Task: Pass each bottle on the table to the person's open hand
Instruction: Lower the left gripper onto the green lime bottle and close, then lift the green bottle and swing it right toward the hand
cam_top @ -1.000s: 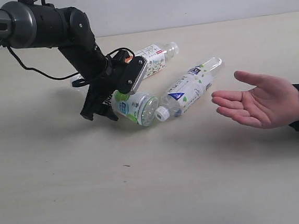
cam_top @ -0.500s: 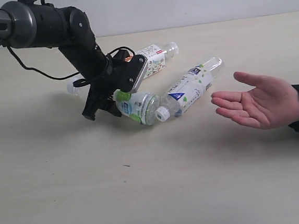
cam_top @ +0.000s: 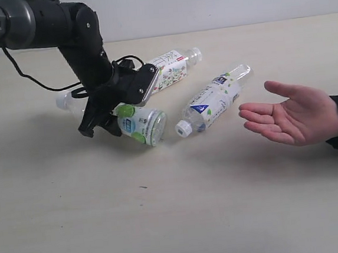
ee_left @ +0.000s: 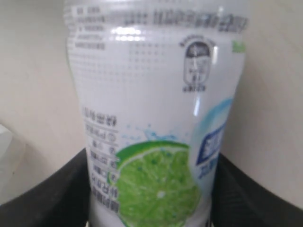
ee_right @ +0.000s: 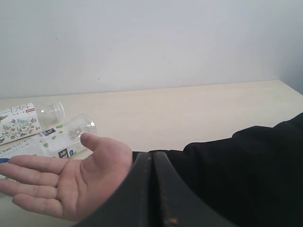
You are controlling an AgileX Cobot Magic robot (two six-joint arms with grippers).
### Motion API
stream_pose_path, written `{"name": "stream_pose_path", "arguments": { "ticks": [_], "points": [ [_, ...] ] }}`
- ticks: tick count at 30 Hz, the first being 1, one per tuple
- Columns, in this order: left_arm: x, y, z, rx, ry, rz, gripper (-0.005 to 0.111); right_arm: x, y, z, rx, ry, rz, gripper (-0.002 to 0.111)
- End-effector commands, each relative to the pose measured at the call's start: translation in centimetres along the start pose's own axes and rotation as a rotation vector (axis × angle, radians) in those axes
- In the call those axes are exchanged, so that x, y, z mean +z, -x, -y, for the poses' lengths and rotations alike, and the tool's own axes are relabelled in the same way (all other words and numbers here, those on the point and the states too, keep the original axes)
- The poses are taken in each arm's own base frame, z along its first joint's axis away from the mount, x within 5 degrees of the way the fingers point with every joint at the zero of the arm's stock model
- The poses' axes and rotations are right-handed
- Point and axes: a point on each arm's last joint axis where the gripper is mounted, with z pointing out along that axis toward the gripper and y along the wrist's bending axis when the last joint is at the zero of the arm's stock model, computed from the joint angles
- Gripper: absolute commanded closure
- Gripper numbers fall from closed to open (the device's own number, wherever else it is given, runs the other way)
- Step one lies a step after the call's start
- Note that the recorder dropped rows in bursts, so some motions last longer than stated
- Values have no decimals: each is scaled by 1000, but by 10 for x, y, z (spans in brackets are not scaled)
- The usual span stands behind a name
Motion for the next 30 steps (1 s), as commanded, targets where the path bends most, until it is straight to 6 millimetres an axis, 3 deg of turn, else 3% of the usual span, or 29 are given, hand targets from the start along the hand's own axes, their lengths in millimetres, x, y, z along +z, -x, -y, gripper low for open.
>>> {"name": "stream_pose_path", "arguments": {
  "ticks": [1,9,17,30],
  "points": [
    [-18,1,1,-50,5,-20,107,0,-1,0,-4,-3,5,108],
    [-64,6,5,-146,55,-12,107,0,-1,0,-4,-3,5,108],
    [-89,14,16,-232,1,-9,107,0,-1,0,-4,-3,5,108],
    [-122,65,28,-412,69,9,107,0,-1,0,-4,-3,5,108]
  ]
}}
